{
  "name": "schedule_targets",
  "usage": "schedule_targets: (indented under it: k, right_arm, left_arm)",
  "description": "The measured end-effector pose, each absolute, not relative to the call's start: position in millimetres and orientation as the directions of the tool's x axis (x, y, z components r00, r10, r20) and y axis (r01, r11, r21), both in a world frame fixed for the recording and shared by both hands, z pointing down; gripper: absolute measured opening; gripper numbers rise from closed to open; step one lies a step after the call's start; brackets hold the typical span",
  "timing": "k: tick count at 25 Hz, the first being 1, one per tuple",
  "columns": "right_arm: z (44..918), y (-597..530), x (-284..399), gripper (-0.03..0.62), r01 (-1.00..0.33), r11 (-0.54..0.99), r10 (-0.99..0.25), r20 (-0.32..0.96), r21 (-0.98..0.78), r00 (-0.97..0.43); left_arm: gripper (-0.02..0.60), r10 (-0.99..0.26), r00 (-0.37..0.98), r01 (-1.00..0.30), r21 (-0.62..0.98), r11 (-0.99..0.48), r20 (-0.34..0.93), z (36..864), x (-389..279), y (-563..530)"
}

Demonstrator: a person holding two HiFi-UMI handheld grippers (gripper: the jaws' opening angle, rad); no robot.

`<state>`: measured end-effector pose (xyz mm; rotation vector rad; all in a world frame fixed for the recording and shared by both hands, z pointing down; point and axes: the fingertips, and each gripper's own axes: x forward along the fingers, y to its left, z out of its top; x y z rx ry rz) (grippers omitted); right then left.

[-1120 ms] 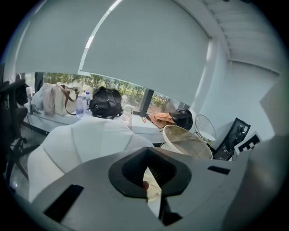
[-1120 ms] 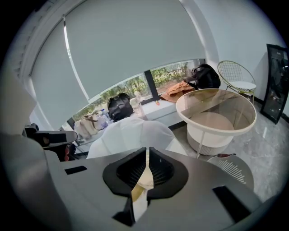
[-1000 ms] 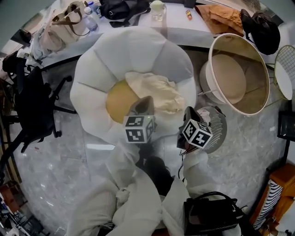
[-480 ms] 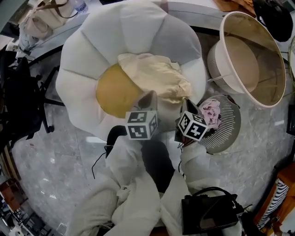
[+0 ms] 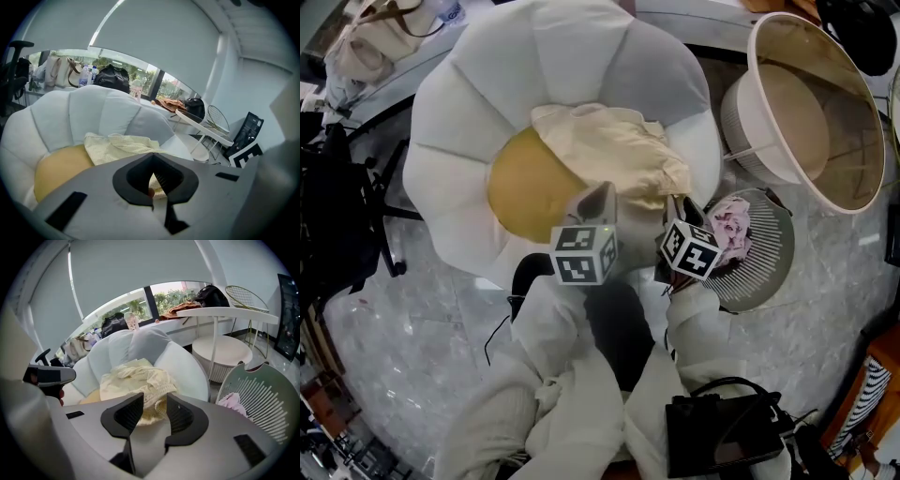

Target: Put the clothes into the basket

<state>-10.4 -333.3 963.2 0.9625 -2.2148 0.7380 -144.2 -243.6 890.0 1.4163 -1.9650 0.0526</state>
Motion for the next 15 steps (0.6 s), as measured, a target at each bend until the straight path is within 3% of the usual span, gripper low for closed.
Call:
schedule_targets:
  k: [4,15]
  right_arm:
    - [971,-338,-13,0.165,-0.79,0.574,-0.46,0.714,-0.215,-0.528]
    - [1000,-346,-17,0.17,-0.825,0.527,-0.459,0.749,-0.202,-0.477]
  left_arm:
    - [0.006,-0.817,-0.152,-0.851,0.347,0.394,0.556,896,-148,-242]
    - [0.006,-0.819,-0.158,-0.84,0.362,0.405,0.551,909,-158,-236]
